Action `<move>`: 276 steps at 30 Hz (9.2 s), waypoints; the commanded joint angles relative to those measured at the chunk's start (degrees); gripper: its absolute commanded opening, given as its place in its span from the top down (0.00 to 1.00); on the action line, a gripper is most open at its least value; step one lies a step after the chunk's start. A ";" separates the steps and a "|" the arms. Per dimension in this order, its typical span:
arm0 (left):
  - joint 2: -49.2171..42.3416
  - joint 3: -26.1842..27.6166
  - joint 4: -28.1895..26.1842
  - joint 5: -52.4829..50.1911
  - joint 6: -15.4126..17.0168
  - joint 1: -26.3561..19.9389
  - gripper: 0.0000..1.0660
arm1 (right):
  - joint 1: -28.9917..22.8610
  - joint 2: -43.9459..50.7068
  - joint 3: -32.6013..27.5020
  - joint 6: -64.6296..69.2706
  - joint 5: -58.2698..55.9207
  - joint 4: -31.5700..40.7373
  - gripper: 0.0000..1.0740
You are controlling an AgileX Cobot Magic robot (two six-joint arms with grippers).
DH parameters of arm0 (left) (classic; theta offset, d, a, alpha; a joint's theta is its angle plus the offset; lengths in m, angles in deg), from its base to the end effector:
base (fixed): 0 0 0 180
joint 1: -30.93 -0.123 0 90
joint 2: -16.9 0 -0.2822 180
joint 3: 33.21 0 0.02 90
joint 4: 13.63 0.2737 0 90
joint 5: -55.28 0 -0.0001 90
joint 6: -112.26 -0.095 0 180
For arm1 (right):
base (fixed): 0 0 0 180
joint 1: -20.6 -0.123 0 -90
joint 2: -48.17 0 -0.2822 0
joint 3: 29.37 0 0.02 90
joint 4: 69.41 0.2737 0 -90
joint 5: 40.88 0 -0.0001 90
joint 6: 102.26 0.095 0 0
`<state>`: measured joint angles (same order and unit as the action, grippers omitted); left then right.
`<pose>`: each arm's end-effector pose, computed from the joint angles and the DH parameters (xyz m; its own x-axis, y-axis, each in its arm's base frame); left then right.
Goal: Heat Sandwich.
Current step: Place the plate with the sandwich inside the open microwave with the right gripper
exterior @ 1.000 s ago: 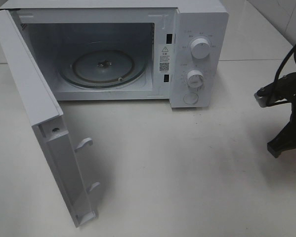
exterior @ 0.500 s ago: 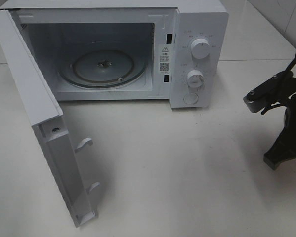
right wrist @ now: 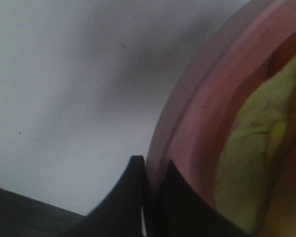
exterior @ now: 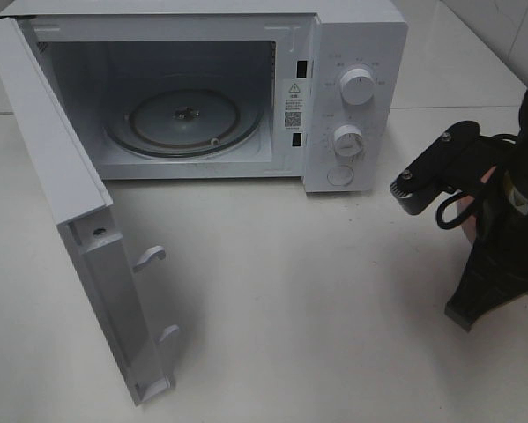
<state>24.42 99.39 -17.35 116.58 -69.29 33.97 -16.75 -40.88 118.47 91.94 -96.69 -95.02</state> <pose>0.0175 -0.0063 0.2917 -0.4408 0.0193 -0.8974 0.1021 0.9944 -0.0288 0.2183 0.1238 0.1922 -0.7826 -0.6152 -0.0953 -0.5500 0.7549 -0.3572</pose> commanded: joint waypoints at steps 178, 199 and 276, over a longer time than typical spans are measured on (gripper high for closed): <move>-1.20 -0.11 -0.23 0.06 0.06 -0.06 0.06 | -5.39 -39.76 50.53 -86.00 13.92 15.99 1.00; -1.20 -0.11 -0.23 0.06 0.06 -0.06 0.06 | -5.27 -51.45 69.73 -75.52 10.14 11.92 0.99; -1.20 -0.11 -0.11 0.06 0.06 -0.06 0.06 | -3.44 -36.15 43.26 -66.46 29.97 10.43 0.29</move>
<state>24.42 99.39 -17.35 116.58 -69.29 33.97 -19.96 -78.93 163.50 25.42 -68.21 -84.59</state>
